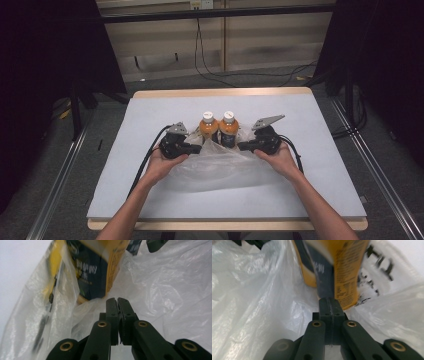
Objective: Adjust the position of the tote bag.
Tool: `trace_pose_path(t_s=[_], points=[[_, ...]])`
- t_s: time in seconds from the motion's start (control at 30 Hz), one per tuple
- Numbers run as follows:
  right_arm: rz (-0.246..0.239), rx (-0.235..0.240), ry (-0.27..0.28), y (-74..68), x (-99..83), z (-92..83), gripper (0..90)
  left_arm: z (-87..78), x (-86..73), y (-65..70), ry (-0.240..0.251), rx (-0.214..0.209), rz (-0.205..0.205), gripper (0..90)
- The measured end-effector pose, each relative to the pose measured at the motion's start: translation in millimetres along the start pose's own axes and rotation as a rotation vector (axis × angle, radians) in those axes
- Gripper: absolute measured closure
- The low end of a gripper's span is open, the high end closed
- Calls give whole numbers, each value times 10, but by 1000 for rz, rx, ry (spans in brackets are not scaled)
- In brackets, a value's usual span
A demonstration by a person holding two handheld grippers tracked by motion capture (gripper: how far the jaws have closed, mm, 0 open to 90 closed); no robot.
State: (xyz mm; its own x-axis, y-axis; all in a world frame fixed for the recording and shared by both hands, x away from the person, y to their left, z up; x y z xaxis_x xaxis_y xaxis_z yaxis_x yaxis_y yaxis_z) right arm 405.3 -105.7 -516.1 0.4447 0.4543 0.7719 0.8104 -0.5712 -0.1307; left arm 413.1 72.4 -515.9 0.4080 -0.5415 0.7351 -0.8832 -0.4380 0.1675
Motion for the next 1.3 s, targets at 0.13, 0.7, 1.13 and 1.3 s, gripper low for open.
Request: trace_pose_path(t_s=[0.13, 0.7, 1.13, 1.3], points=[[-19, -7, -49, 13, -88, 82, 900, 81, -147, -52, -68, 24, 11, 900], [-178, -91, -327, 186, -440, -26, 900, -165, -502, -370, -269, 139, 99, 900], [-171, -81, -421, 350, -687, -391, 900, -253, -531, -671, -260, 197, 64, 900], [-144, -98, -417, 476, -782, -532, 900, -231, -507, -703, -279, 211, 71, 900]])
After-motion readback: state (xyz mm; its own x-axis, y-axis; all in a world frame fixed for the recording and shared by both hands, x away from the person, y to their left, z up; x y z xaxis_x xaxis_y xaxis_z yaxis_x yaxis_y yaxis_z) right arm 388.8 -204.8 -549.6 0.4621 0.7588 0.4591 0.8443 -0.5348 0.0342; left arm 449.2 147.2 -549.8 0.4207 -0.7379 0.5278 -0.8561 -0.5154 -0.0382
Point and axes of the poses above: each handheld gripper's, and its own axes: z roughly forward along the jaws, x roughly out of its top, y roughly to its right, the point moved 10 cm from there along z, roughly forward along the jaws, and after that the axes turned 3 degrees about -z, right-handed, at the moved point
